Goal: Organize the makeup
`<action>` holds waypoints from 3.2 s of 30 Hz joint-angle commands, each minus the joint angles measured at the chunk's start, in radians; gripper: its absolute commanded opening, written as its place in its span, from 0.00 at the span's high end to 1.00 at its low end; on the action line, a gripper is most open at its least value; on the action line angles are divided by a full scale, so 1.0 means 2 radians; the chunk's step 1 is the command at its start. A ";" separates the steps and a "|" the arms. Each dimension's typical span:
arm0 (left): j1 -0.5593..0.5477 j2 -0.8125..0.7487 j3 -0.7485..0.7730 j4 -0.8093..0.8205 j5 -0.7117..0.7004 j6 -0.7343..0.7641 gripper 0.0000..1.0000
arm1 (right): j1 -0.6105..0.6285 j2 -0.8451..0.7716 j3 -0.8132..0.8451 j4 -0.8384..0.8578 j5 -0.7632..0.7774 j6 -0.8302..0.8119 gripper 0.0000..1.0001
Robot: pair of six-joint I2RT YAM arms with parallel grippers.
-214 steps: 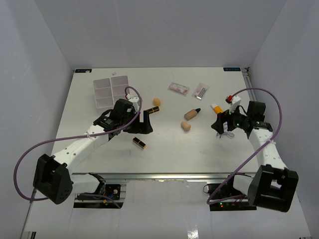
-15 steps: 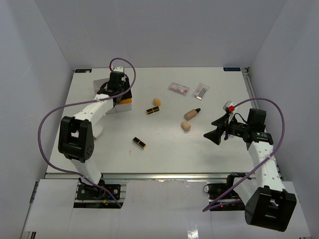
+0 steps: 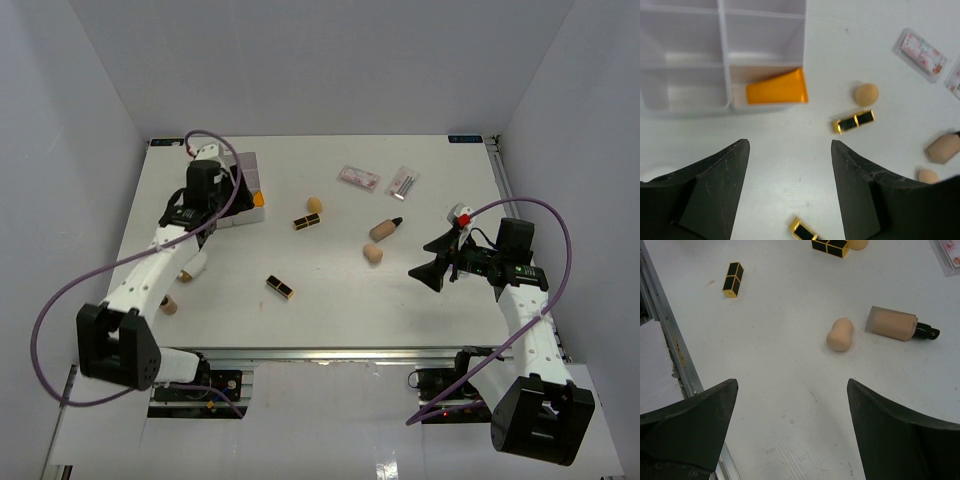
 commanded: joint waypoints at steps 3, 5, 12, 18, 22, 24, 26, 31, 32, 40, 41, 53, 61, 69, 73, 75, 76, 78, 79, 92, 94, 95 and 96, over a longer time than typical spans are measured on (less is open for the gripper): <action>0.062 -0.128 -0.103 -0.074 0.080 -0.093 0.19 | -0.003 -0.009 0.004 -0.012 -0.027 -0.015 0.04; 0.077 -0.153 -0.118 -0.102 0.087 -0.100 0.18 | -0.003 -0.009 0.004 -0.013 -0.028 -0.015 0.04; 0.093 -0.120 -0.119 -0.139 0.033 -0.063 0.09 | -0.003 -0.017 0.005 -0.016 -0.030 -0.016 0.04; 0.093 -0.038 -0.060 -0.148 0.039 0.026 0.02 | -0.004 -0.017 0.005 -0.017 -0.033 -0.016 0.04; 0.093 -0.022 -0.037 -0.147 0.015 0.094 0.02 | -0.003 -0.015 0.006 -0.020 -0.039 -0.019 0.04; 0.093 -0.042 -0.045 -0.133 0.022 0.155 0.02 | -0.003 -0.013 0.007 -0.022 -0.043 -0.020 0.04; 0.093 -0.055 -0.058 -0.126 0.023 0.222 0.02 | -0.003 -0.007 0.007 -0.022 -0.043 -0.020 0.04; 0.093 -0.034 -0.063 -0.154 0.002 0.311 0.02 | -0.003 0.002 0.008 -0.026 -0.042 -0.023 0.04; 0.093 -0.023 -0.064 -0.154 0.004 0.312 0.02 | -0.003 0.001 0.009 -0.028 -0.043 -0.024 0.04; 0.093 0.025 -0.075 -0.138 -0.018 0.362 0.02 | -0.003 -0.005 0.011 -0.035 -0.043 -0.031 0.04; 0.093 0.030 -0.075 -0.135 -0.019 0.366 0.02 | -0.003 -0.006 0.011 -0.036 -0.043 -0.031 0.04; 0.112 0.080 -0.103 -0.101 -0.004 0.402 0.02 | -0.002 -0.005 0.015 -0.049 -0.043 -0.042 0.04; 0.116 0.128 -0.077 -0.097 -0.010 0.421 0.03 | -0.001 0.000 0.014 -0.050 -0.041 -0.044 0.04; 0.135 0.147 -0.062 -0.095 0.024 0.417 0.04 | -0.002 0.003 0.014 -0.050 -0.036 -0.045 0.04; 0.146 0.141 -0.075 -0.096 0.035 0.418 0.06 | -0.002 0.005 0.014 -0.050 -0.035 -0.046 0.04; 0.149 0.138 -0.081 -0.095 0.038 0.418 0.06 | -0.002 0.005 0.014 -0.050 -0.036 -0.046 0.04; 0.151 0.137 -0.084 -0.094 0.040 0.417 0.06 | -0.002 0.004 0.014 -0.050 -0.035 -0.046 0.04; 0.152 0.134 -0.087 -0.093 0.040 0.415 0.06 | -0.002 0.004 0.014 -0.050 -0.035 -0.046 0.04; 0.152 0.133 -0.087 -0.093 0.040 0.414 0.06 | -0.002 0.004 0.014 -0.050 -0.035 -0.046 0.04; 0.153 0.116 -0.085 -0.116 0.041 0.361 0.06 | -0.002 -0.002 0.014 -0.050 -0.039 -0.046 0.04; 0.153 0.116 -0.080 -0.125 0.049 0.356 0.06 | -0.002 -0.004 0.014 -0.050 -0.040 -0.046 0.04; 0.153 0.114 -0.080 -0.129 0.055 0.354 0.06 | -0.002 -0.005 0.014 -0.050 -0.040 -0.046 0.04; 0.153 0.112 -0.080 -0.131 0.057 0.351 0.06 | -0.002 -0.006 0.014 -0.050 -0.040 -0.046 0.04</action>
